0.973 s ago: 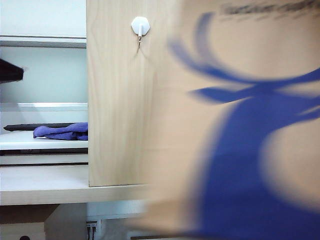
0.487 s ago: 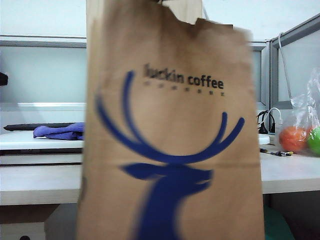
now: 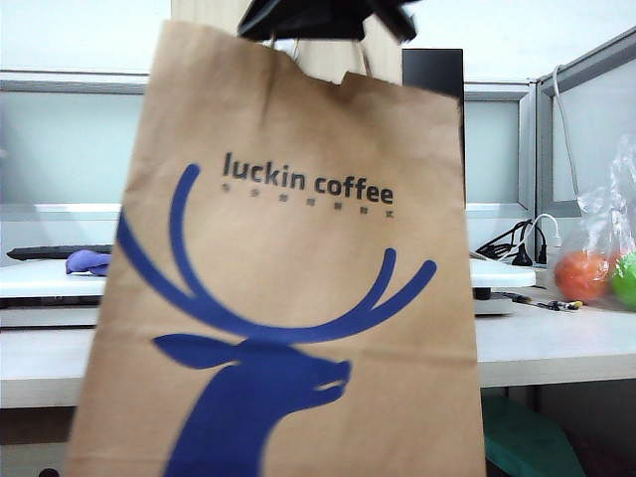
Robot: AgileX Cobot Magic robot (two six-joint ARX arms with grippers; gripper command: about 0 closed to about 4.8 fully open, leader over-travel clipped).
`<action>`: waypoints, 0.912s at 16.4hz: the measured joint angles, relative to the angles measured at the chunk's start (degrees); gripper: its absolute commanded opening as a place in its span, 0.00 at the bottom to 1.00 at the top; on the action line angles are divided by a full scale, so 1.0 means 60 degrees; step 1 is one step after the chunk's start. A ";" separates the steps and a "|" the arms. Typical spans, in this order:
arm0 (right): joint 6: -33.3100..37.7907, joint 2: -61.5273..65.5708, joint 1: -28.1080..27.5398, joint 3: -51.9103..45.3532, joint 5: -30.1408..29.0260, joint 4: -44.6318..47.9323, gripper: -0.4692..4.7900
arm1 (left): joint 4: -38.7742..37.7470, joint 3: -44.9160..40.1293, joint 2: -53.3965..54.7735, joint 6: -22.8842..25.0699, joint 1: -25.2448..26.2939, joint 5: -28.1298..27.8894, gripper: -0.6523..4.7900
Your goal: Pick up the paper bag and hang it on the hook.
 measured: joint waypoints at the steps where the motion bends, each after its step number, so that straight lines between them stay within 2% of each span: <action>1: 0.0066 0.0069 0.0004 0.0004 -0.0047 0.0102 0.08 | 0.0004 0.0000 0.0000 0.0004 0.0007 0.0004 0.11; 4: 0.0251 0.0069 0.0026 0.0004 -0.0273 0.0226 0.08 | 0.0000 0.0000 0.0000 0.0004 0.0007 0.0004 0.11; 10: 0.0317 0.0066 0.0743 0.0004 -0.0503 -0.0230 0.08 | 0.0000 0.0000 0.0000 0.0004 0.0007 0.0004 0.11; 15: 0.0091 0.0095 0.0495 0.0004 0.0109 -0.0350 0.08 | 0.0004 0.0000 0.0000 0.0004 0.0007 0.0004 0.11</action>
